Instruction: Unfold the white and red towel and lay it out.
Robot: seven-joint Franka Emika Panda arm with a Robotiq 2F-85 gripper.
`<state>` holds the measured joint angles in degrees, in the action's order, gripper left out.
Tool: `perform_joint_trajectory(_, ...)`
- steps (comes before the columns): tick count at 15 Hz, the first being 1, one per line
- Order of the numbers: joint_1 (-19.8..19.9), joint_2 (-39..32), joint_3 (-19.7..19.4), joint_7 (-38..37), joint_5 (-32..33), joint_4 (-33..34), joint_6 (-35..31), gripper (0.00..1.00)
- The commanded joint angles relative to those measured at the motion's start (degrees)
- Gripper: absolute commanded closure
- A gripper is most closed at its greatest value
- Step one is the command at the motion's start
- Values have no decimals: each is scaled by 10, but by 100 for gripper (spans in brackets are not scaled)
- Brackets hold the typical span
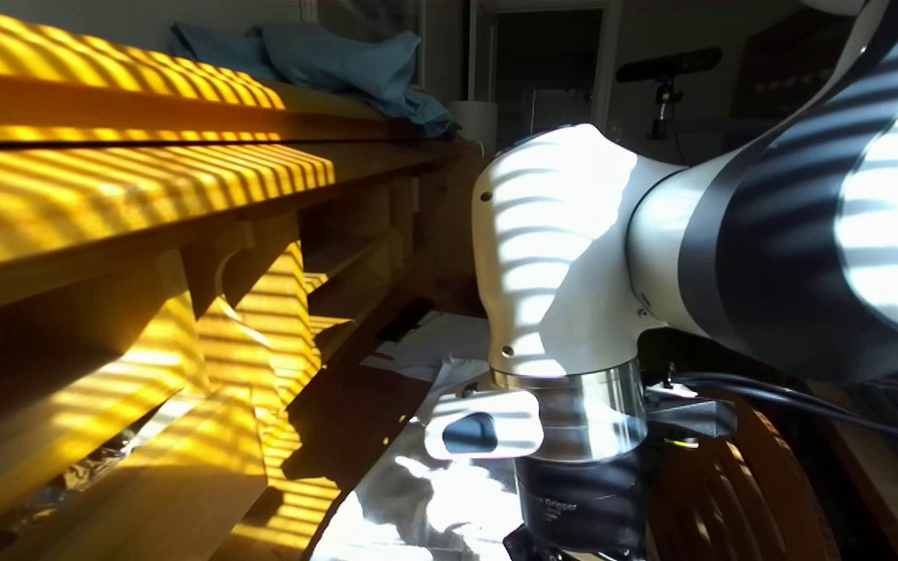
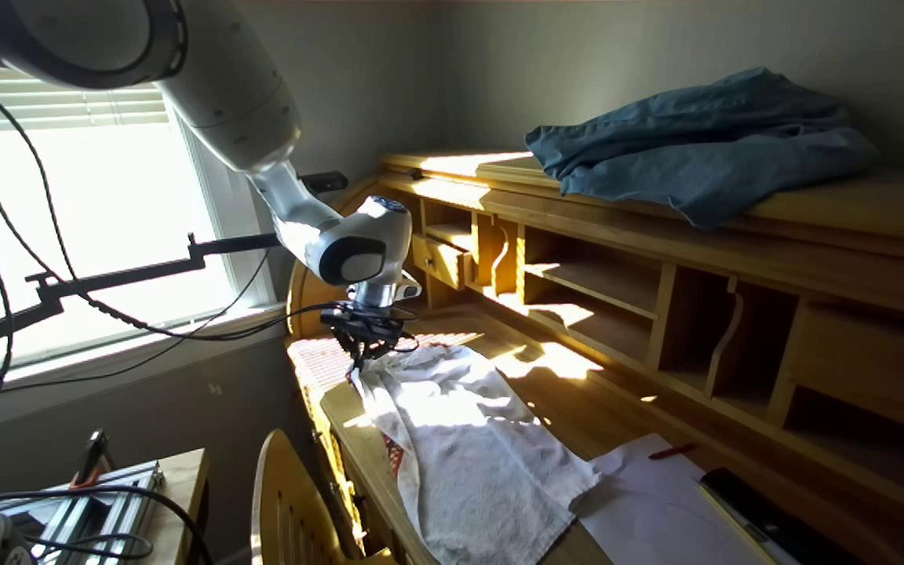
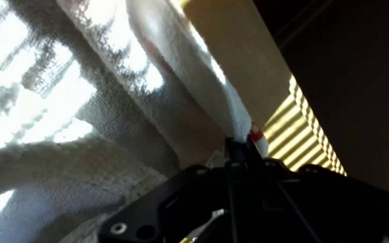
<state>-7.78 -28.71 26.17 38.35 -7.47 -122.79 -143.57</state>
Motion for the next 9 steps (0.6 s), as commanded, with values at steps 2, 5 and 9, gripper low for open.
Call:
perform_joint_trajectory(2,22,31,20,21,-34,-9,76,99)
perform_joint_trajectory(5,19,40,12,25,-40,-6,129,99)
perform_joint_trajectory(9,14,47,1,30,-40,-6,173,99)
